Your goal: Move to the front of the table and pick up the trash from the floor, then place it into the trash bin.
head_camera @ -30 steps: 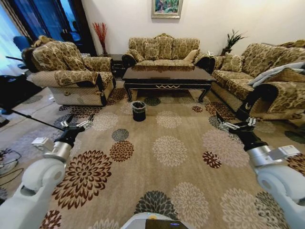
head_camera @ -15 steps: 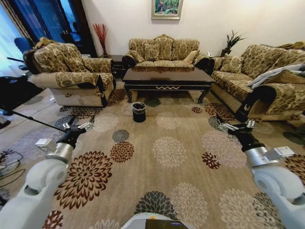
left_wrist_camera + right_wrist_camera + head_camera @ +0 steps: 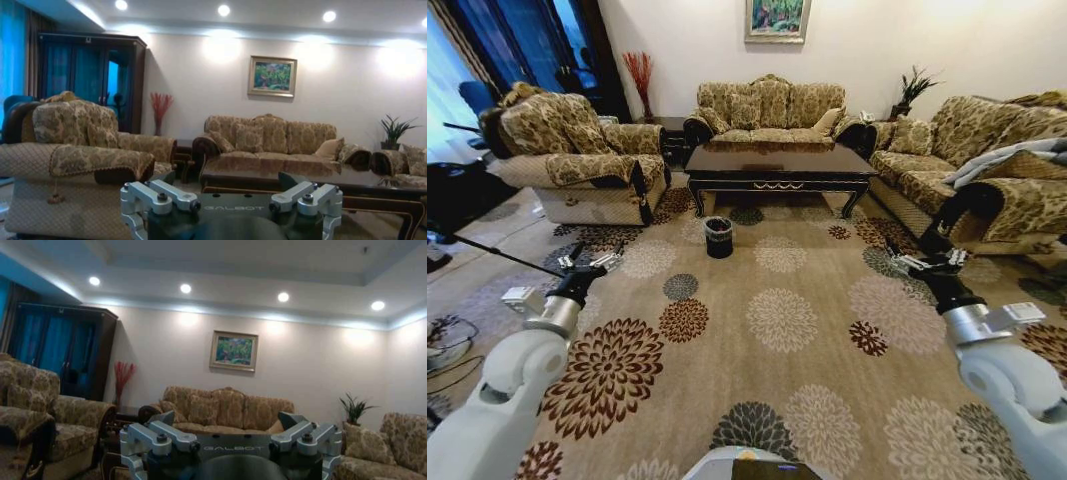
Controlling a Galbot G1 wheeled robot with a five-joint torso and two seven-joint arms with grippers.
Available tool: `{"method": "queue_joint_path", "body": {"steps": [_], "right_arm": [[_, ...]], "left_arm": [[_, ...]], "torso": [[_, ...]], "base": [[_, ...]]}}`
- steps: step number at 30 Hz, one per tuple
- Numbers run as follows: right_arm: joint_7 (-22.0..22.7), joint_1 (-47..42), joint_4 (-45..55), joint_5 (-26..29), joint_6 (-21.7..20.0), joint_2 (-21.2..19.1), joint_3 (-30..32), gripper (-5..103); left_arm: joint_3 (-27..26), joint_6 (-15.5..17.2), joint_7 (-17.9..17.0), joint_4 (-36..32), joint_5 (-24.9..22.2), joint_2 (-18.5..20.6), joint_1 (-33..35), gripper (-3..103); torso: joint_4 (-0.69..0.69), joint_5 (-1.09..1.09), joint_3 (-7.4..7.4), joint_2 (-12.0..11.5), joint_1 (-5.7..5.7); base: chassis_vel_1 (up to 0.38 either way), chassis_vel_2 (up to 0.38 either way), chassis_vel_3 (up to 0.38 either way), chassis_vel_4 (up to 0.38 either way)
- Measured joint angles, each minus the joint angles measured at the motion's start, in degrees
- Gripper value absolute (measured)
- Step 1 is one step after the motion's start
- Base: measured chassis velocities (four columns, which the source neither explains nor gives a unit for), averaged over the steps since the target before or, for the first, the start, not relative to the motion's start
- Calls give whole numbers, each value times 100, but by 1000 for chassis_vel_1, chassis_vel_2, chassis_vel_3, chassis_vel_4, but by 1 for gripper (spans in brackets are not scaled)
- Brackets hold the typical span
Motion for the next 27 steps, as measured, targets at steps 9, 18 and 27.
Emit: {"method": "queue_joint_path", "body": {"steps": [9, 18, 27], "right_arm": [[49, 178, -164, 67, -58, -73, -99, 100], [32, 301, -287, 45, 7, -78, -231, 100], [25, 334, -307, 105, 186, -89, -298, 100]], "left_arm": [[54, 5, -3, 56, 14, -15, -45, 100], [57, 9, -3, 76, 18, -16, -62, 100], [13, 15, -3, 62, -1, 12, -63, 100]], "torso": [[0, 0, 139, 241, 103], [0, 0, 257, 451, 194], [0, 0, 399, 705, 305]], "base": [[0, 0, 0, 0], [0, 0, 0, 0], [0, 0, 0, 0]]}}
